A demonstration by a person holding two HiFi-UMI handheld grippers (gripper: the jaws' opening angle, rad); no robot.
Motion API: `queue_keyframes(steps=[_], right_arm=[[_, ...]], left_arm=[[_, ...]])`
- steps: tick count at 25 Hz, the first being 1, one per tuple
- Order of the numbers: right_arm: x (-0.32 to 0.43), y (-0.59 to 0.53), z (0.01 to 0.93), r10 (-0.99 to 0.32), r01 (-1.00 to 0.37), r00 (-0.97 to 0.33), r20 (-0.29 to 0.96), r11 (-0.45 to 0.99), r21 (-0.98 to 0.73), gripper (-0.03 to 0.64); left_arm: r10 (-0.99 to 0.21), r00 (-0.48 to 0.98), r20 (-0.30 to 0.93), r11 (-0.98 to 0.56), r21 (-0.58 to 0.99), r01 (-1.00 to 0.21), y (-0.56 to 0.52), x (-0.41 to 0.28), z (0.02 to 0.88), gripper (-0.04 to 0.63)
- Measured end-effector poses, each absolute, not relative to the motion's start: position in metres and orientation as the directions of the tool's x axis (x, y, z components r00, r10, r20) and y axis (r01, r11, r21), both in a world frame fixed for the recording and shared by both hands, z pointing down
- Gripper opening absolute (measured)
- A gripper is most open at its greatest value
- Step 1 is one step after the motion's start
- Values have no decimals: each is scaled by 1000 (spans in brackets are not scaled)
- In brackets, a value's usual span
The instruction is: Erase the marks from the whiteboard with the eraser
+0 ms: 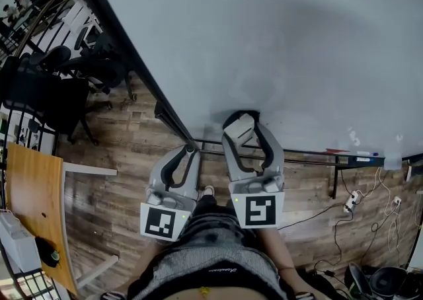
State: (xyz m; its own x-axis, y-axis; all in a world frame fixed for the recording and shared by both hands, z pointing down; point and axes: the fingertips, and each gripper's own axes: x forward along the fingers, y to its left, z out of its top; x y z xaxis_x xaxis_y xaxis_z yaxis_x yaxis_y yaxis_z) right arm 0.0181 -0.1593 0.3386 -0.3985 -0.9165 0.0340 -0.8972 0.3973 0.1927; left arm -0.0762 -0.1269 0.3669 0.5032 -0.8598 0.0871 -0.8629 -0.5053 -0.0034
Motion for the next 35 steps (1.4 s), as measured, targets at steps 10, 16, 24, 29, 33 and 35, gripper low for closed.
queue_keyframes(steps=[10, 16, 24, 29, 33, 35], right_arm=[[49, -156, 331, -920, -899, -393, 1, 384, 211, 247], [81, -150, 332, -937, -921, -348, 13, 344, 183, 247], [136, -144, 330, -964, -943, -265, 9, 261, 207, 247], [150, -143, 330, -972, -950, -233, 5, 229, 212, 247], [149, -145, 331, -979, -955, -204, 6, 200, 221, 247], [149, -145, 331, -982, -957, -188, 6, 184, 223, 247]], left_arm=[[-854, 514, 81, -516, -5, -856, -125, -55, 366, 75], [-848, 524, 82, -525, 2, -851, -120, -37, 366, 75], [-831, 551, 78, -552, 3, -834, -117, -8, 365, 75], [-831, 550, 85, -551, 8, -834, -117, -4, 367, 75], [-835, 543, 88, -544, 11, -839, -118, -5, 369, 75], [-839, 537, 92, -538, 18, -843, -117, -7, 370, 75]])
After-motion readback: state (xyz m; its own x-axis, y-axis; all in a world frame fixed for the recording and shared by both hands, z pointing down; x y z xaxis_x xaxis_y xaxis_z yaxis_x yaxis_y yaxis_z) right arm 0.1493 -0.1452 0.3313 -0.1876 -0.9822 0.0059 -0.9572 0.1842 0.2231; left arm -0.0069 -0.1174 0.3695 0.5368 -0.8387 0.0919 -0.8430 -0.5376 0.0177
